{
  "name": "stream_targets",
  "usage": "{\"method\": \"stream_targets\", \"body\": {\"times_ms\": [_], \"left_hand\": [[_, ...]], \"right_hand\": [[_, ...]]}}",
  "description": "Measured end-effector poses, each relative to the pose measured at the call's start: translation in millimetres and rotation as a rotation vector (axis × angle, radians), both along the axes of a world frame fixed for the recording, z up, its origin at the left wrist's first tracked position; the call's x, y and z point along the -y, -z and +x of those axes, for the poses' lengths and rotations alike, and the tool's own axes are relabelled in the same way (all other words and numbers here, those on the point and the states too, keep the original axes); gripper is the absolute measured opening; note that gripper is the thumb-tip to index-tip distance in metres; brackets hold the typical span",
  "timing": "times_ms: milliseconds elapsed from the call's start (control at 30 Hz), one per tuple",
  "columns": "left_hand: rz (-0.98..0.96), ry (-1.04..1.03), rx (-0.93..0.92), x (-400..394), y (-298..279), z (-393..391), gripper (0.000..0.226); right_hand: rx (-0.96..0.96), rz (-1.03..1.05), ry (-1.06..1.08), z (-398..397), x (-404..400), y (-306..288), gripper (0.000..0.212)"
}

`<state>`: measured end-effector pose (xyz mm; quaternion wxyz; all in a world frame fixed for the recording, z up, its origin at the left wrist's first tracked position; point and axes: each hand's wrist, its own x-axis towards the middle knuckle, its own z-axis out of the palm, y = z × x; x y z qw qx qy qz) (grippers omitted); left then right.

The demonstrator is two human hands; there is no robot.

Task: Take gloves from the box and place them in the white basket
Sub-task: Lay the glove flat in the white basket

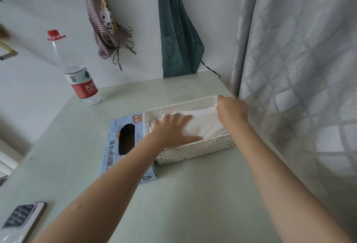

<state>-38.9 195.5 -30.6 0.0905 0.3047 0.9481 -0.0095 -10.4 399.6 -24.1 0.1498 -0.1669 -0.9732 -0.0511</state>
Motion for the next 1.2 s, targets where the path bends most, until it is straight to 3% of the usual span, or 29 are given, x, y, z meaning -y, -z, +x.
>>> {"method": "stream_targets", "body": {"times_ms": [167,300,433,533,600,733,833,1033,1133,1200], "left_hand": [[0.004,-0.031,0.168,-2,-7,-4,0.093],[0.543,-0.053,0.170,24,-36,0,0.073],[0.849,-0.254,-0.143,85,-45,-9,0.025],[0.850,-0.541,-0.176,138,-32,-17,0.017],[0.759,-0.679,-0.114,168,-21,-15,0.026],[0.605,-0.730,0.158,182,-6,-5,0.059],[0.576,-0.719,0.247,190,5,0,0.051],[0.657,-0.774,0.057,216,12,-5,0.031],[0.774,-0.817,-0.102,226,13,-7,0.031],[0.843,-0.834,-0.224,226,11,-9,0.035]], "right_hand": [[-0.074,0.102,0.012,4,6,-5,0.026],[-0.237,0.069,0.043,7,21,-16,0.038],[-0.347,-0.006,-0.120,-4,74,-36,0.026],[-0.381,-0.060,-0.289,-16,122,-45,0.006],[-0.361,-0.109,-0.430,-20,154,-47,0.010],[-0.175,-0.185,-0.579,-23,194,-41,0.014],[-0.092,-0.187,-0.602,-21,214,-34,0.015],[-0.033,-0.196,-0.540,-17,220,-39,0.017],[0.104,-0.418,-0.593,-10,223,-48,0.018],[0.312,-0.600,-0.677,0,233,-54,0.054]]}}
